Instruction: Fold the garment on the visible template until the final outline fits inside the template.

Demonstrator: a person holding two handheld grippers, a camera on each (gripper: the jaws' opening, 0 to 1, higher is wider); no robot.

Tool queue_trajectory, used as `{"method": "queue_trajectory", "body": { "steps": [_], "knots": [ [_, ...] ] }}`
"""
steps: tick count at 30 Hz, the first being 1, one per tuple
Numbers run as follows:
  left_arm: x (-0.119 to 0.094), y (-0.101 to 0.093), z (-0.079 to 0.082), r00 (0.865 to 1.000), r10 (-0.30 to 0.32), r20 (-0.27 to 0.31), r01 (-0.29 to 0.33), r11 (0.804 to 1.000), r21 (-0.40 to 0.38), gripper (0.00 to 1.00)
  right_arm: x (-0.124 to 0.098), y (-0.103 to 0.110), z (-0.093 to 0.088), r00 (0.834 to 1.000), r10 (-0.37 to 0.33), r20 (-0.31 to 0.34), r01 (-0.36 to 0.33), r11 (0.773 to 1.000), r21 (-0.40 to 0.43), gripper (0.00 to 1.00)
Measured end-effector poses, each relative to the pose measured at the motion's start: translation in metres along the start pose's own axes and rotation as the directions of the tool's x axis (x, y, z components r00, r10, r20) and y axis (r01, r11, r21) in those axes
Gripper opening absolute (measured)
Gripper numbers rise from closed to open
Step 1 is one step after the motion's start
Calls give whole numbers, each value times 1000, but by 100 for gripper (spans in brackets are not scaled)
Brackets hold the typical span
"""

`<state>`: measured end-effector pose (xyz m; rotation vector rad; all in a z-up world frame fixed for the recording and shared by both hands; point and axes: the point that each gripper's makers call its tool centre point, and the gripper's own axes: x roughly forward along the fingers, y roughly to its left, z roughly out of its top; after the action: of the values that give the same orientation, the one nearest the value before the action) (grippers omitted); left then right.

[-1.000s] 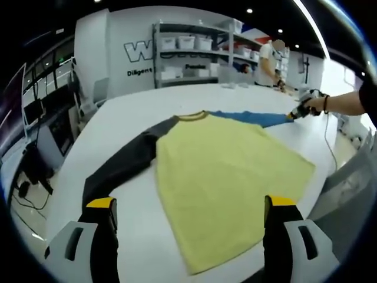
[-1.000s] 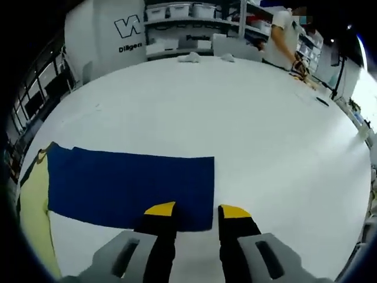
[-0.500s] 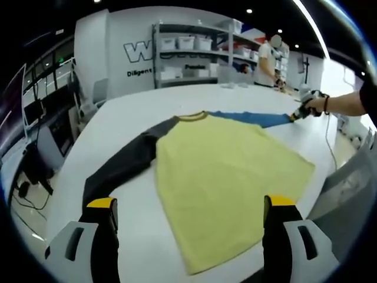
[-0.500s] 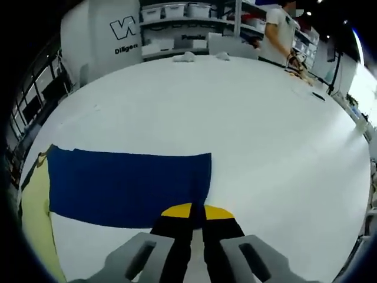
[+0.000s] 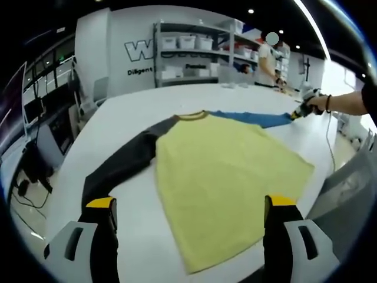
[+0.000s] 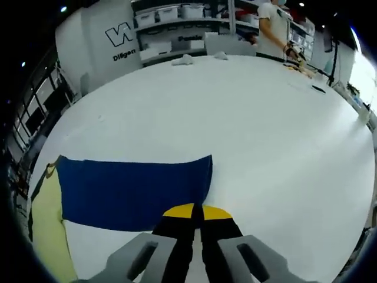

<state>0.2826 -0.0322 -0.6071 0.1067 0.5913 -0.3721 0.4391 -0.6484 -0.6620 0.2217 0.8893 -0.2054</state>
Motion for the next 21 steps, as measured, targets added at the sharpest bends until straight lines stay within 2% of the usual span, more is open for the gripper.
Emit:
{"method": "queue_trajectory", "body": {
  "steps": [3, 7, 11, 21],
  "knots": [
    [0, -1, -1, 1000, -2, -5, 2, 1000, 10, 99, 1, -1, 8, 1000, 7, 7, -7, 1000, -10, 0],
    [0, -1, 1, 1000, -3, 2, 3, 1000, 4, 99, -4, 9, 11, 1000, 22, -3, -22, 1000, -5, 0],
    [0, -2, 1, 1000, -7, 2, 7, 1000, 9, 99, -14, 17, 3, 997, 14, -71, -10, 999, 44, 0],
    [-3, -3, 6, 1000, -12, 28, 12, 1000, 4, 99, -24, 22, -5, 995, -16, -100, 18, 1000, 14, 0]
  ]
}}
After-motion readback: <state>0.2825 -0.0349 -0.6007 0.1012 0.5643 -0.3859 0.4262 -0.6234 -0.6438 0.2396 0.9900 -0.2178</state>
